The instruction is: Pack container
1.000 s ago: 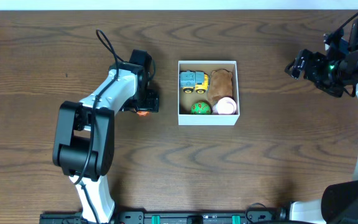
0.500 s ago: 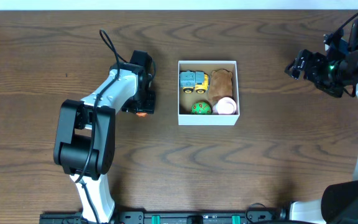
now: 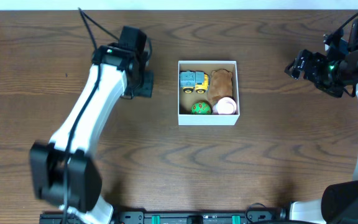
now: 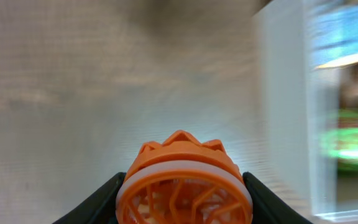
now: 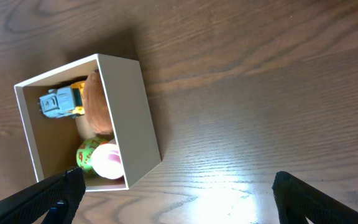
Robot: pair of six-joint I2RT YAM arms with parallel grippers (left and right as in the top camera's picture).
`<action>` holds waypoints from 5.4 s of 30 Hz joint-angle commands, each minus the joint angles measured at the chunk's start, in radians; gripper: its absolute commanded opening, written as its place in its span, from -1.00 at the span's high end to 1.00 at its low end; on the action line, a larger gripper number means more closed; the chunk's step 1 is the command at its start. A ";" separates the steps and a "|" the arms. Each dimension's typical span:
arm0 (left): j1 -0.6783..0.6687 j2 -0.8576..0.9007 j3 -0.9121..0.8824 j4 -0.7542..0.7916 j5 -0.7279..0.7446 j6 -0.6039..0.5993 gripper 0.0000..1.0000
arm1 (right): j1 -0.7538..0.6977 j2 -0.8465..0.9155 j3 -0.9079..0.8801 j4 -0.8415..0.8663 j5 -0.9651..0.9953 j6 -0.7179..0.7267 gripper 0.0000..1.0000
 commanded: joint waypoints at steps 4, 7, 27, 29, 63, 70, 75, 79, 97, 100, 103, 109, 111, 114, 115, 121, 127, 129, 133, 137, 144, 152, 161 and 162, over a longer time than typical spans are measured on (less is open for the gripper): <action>-0.163 -0.055 0.018 0.137 0.033 -0.014 0.02 | -0.004 0.001 -0.001 0.001 -0.014 0.006 -0.98; -0.234 -0.016 0.018 0.222 0.033 -0.035 0.02 | -0.004 0.001 -0.001 0.000 -0.014 0.006 -0.98; -0.326 0.216 0.025 0.382 0.030 -0.036 -0.76 | -0.003 0.001 -0.001 0.027 -0.015 -0.035 -0.98; -0.323 0.159 0.029 0.366 0.029 -0.035 -0.86 | -0.003 -0.001 0.000 0.037 -0.015 -0.048 -0.98; 0.064 -0.712 0.031 -0.095 -0.320 -0.171 -0.96 | 0.166 -0.603 0.000 0.163 -0.149 -0.349 -0.99; 0.064 -0.712 0.031 -0.095 -0.320 -0.171 -0.96 | 0.166 -0.602 0.000 0.143 -0.148 -0.349 -0.98; 0.064 -0.712 0.031 -0.095 -0.320 -0.171 -0.96 | 0.166 -0.602 0.000 0.107 -0.148 -0.349 -0.99; 0.064 -0.712 0.031 -0.095 -0.320 -0.171 -0.96 | 0.166 -0.602 0.000 0.083 -0.148 -0.349 -0.98; 0.064 -0.712 0.031 -0.095 -0.320 -0.171 -0.96 | 0.166 -0.783 -0.350 0.362 -0.047 -0.380 -0.99; 0.064 -0.712 0.031 -0.095 -0.320 -0.171 -0.96 | 0.166 -0.887 -0.550 0.490 -0.047 -0.380 -0.99; 0.064 -0.712 0.031 -0.095 -0.320 -0.171 -0.96 | 0.166 -0.985 -0.736 0.590 -0.047 -0.379 -0.98; 0.064 -0.712 0.031 -0.095 -0.320 -0.171 -0.96 | 0.166 -1.171 -1.067 0.713 -0.047 -0.362 -0.98; 0.064 -0.712 0.031 -0.095 -0.320 -0.171 -0.96 | 0.166 -1.226 -1.147 0.743 -0.047 -0.359 -0.98; 0.064 -0.712 0.031 -0.095 -0.320 -0.171 -0.96 | 0.166 -1.326 -1.258 0.775 -0.047 -0.360 -0.99; 0.064 -0.712 0.031 -0.095 -0.320 -0.171 -0.96 | 0.166 -1.357 -1.286 0.778 -0.047 -0.360 -0.99; 0.064 -0.712 0.031 -0.095 -0.320 -0.171 -0.96 | 0.166 -1.507 -1.398 0.774 -0.047 -0.360 -0.98; 0.064 -0.712 0.031 -0.095 -0.320 -0.171 -0.96 | 0.166 -1.559 -1.456 0.771 -0.035 -0.360 -0.98; 0.064 -0.712 0.031 -0.095 -0.320 -0.171 -0.96 | 0.166 -1.569 -1.477 0.771 -0.035 -0.360 -0.99; 0.064 -0.712 0.031 -0.095 -0.320 -0.171 -0.96 | 0.166 -1.595 -1.518 0.773 -0.037 -0.353 -0.98; 0.064 -0.712 0.031 -0.095 -0.320 -0.171 -0.96 | 0.166 -1.607 -1.518 0.778 -0.035 -0.353 -0.99; 0.064 -0.712 0.031 -0.095 -0.320 -0.171 -0.96 | 0.166 -1.607 -1.518 0.778 -0.036 -0.352 -0.98; 0.064 -0.712 0.031 -0.095 -0.320 -0.171 -0.96 | 0.166 -1.607 -1.518 0.777 -0.036 -0.352 -0.99; 0.064 -0.712 0.031 -0.095 -0.320 -0.171 -0.96 | 0.166 -1.607 -1.518 0.777 -0.036 -0.353 -0.99; 0.064 -0.712 0.031 -0.095 -0.320 -0.171 -0.96 | 0.166 -1.607 -1.518 0.777 -0.036 -0.353 -0.99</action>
